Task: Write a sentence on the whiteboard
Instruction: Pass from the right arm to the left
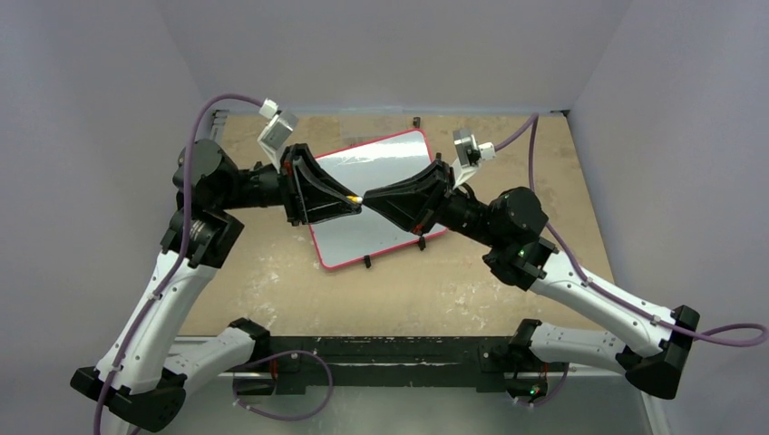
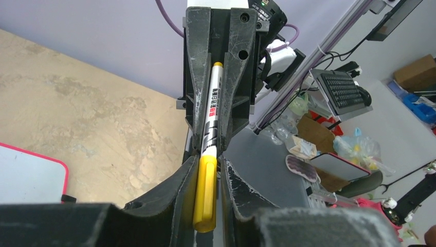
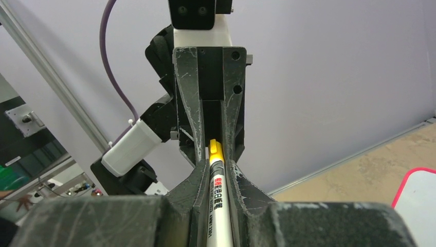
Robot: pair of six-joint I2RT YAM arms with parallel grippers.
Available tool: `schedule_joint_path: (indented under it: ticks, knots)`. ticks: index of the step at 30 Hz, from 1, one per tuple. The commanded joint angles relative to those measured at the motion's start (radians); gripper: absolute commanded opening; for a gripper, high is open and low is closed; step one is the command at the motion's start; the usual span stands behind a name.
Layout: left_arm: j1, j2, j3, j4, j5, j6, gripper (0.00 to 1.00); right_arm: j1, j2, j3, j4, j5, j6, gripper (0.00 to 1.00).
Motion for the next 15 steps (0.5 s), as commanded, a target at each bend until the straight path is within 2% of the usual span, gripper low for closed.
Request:
schedule_joint_path:
  ticks: [1,5,10,12,15]
  knots:
    - [-0.002,-0.012,0.038,-0.026,0.071,0.051,0.2,-0.005,-0.002,0.037,-0.021,0.02,-0.022,0.0]
    - [-0.001,-0.017,0.038,-0.027,0.076,0.055,0.01,-0.005,-0.004,0.037,-0.034,0.033,-0.026,0.0]
    - [-0.002,-0.034,0.034,-0.037,0.064,0.081,0.0,-0.005,-0.015,0.039,-0.06,0.057,-0.03,0.0]
    - [0.001,-0.045,0.034,-0.079,0.028,0.123,0.0,-0.011,-0.032,0.061,-0.15,0.121,-0.059,0.0]
    - [0.059,-0.051,0.014,-0.043,0.052,0.08,0.0,-0.105,-0.114,0.046,-0.255,0.147,-0.086,0.0]
